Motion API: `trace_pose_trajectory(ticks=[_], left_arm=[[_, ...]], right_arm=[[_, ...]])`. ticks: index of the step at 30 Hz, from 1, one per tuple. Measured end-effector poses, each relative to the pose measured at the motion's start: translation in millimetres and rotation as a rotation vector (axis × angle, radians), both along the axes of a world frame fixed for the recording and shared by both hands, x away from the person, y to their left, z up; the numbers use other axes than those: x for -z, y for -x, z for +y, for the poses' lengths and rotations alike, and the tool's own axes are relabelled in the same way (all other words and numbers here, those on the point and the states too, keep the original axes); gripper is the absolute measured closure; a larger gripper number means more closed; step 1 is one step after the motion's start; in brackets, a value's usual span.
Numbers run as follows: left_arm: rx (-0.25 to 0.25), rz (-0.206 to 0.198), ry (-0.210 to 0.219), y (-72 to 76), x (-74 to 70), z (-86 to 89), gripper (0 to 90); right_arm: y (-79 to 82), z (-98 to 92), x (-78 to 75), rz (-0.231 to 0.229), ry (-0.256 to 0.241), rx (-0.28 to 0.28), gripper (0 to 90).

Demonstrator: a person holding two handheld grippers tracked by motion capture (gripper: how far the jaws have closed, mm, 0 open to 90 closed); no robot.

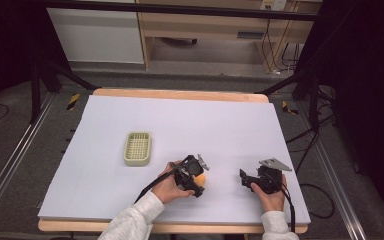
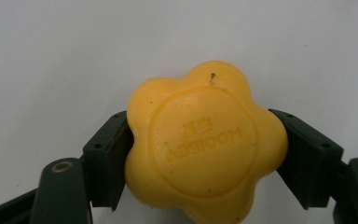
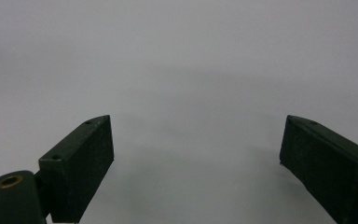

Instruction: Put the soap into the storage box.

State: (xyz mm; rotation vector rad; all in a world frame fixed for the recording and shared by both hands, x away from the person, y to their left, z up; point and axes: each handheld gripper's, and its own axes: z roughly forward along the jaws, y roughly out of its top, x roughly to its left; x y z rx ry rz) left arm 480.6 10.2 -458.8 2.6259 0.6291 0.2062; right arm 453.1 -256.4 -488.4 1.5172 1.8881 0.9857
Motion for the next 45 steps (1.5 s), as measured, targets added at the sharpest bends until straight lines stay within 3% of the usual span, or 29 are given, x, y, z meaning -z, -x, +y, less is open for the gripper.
trace_pose_trajectory(ticks=[29, 45], left_arm=[[-0.028, 0.014, -0.001, -0.2, -0.5, -0.4, 26.5], [-0.049, -0.004, 0.024, 3.1, -15.7, 16.4, 26.5]], right_arm=[[0.2, -0.6, -0.3, -0.004, -0.012, 0.001, 10.7], [0.3, -0.6, -0.3, -0.004, -0.012, 0.002, 10.7]])
